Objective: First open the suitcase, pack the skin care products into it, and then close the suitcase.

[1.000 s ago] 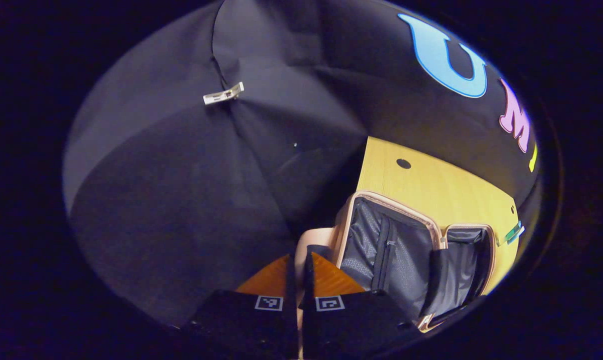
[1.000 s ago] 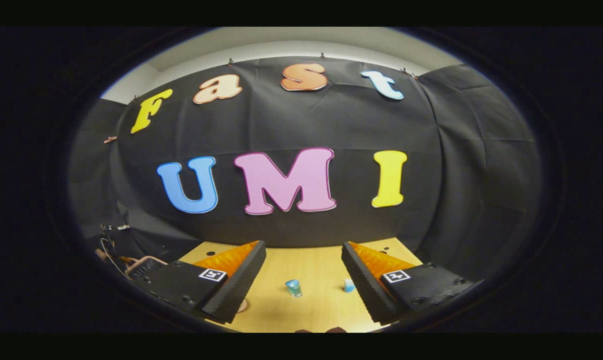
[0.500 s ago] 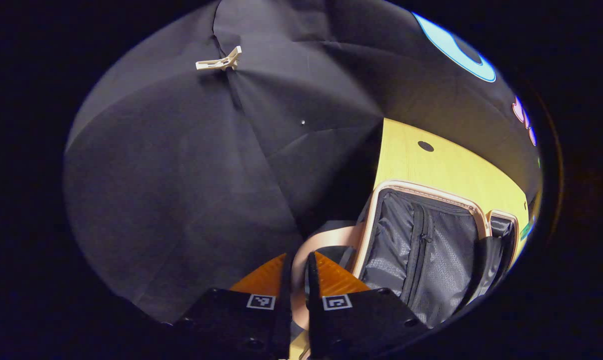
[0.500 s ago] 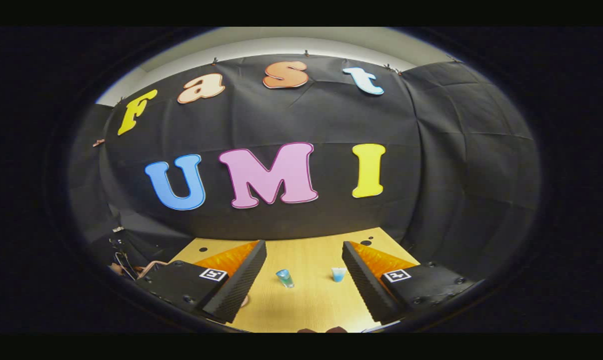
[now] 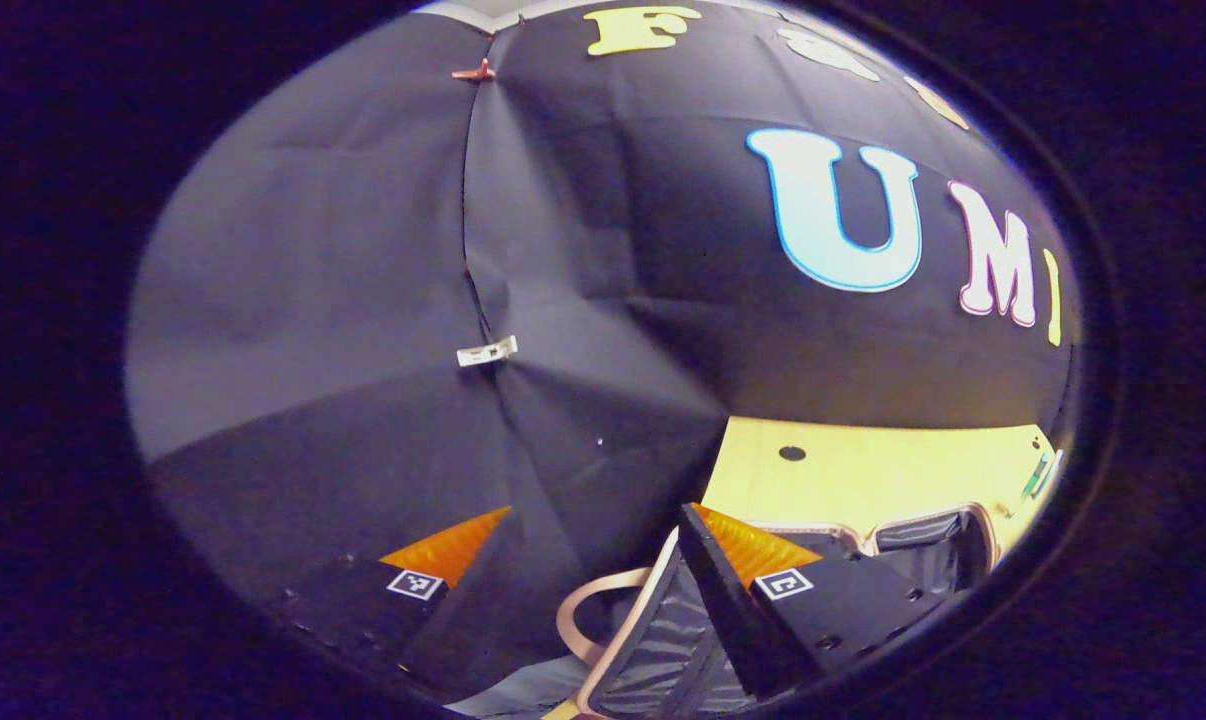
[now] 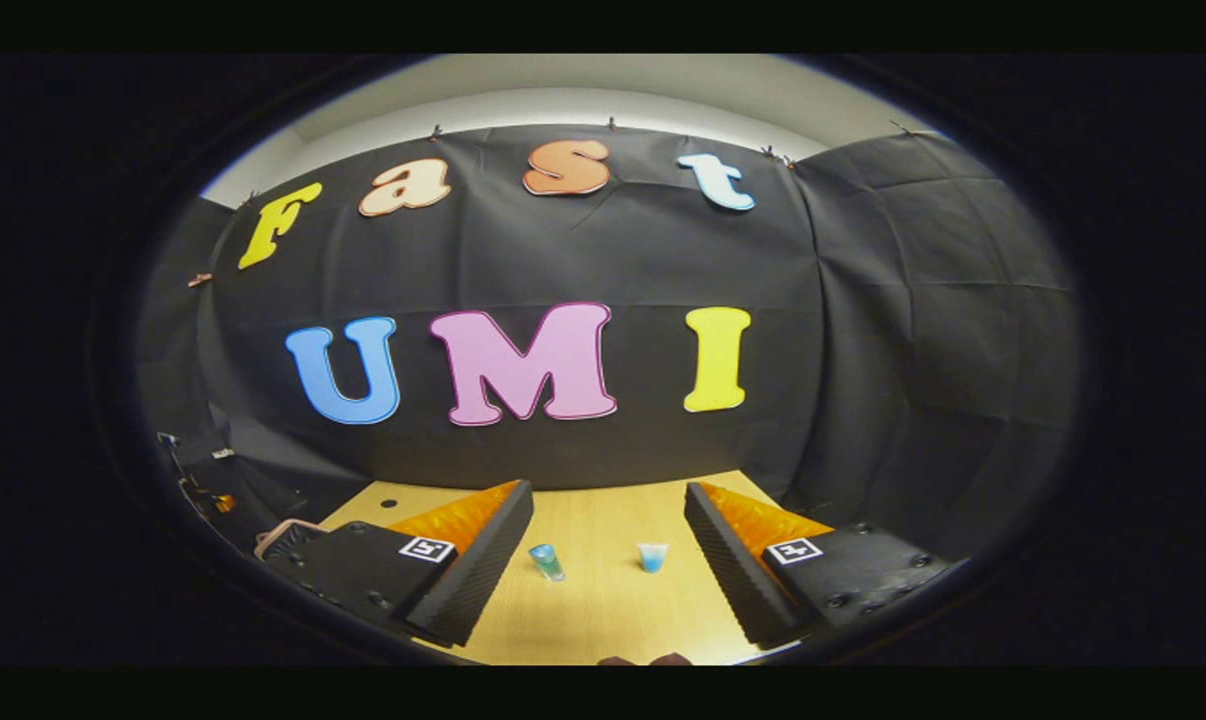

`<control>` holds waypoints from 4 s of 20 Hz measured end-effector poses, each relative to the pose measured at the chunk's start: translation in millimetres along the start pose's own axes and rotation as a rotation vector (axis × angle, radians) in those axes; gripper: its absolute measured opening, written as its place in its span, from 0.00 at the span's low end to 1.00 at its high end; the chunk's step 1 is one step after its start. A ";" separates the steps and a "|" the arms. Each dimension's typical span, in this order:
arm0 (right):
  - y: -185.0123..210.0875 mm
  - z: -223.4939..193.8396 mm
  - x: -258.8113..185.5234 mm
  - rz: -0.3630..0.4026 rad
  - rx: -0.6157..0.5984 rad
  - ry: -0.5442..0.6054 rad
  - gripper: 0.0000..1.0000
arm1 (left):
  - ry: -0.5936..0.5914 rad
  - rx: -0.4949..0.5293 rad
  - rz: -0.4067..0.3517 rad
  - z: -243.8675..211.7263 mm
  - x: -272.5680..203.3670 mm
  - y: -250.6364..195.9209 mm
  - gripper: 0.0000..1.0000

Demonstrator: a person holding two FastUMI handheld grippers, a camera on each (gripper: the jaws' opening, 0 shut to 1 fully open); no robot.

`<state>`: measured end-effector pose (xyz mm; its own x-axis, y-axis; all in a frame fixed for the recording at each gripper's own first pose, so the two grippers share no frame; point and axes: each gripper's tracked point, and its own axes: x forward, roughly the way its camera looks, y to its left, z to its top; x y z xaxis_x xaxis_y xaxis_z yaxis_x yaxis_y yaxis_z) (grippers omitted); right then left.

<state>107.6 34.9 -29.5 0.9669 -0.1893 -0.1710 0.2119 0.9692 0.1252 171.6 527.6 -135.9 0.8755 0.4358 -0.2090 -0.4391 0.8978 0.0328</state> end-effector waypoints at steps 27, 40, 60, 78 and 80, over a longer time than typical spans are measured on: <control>26.2 -19.8 -6.5 0.146 -0.164 -0.130 0.96 | -0.386 -0.145 -0.550 141.5 -213.5 -331.5 0.96; -8.0 -56.5 59.8 0.148 -0.159 -0.146 0.97 | -0.305 -0.060 -0.677 64.7 -232.1 -481.5 0.96; -44.0 -204.3 190.9 0.277 -0.164 0.035 0.96 | 0.107 0.134 -0.621 -186.9 -92.5 -661.9 0.96; -68.3 -368.5 258.5 0.241 -0.122 0.309 0.97 | 0.175 0.281 -0.586 -258.5 -25.8 -715.5 0.49; -67.0 -378.6 269.1 0.221 -0.075 0.323 0.96 | 0.166 0.287 -0.597 -257.0 -23.2 -721.2 0.48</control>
<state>299.9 -21.4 -453.9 0.8911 0.0732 -0.4478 -0.0192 0.9921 0.1240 416.0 -146.2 -405.9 0.8983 -0.1340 -0.4186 0.2003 0.9725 0.1186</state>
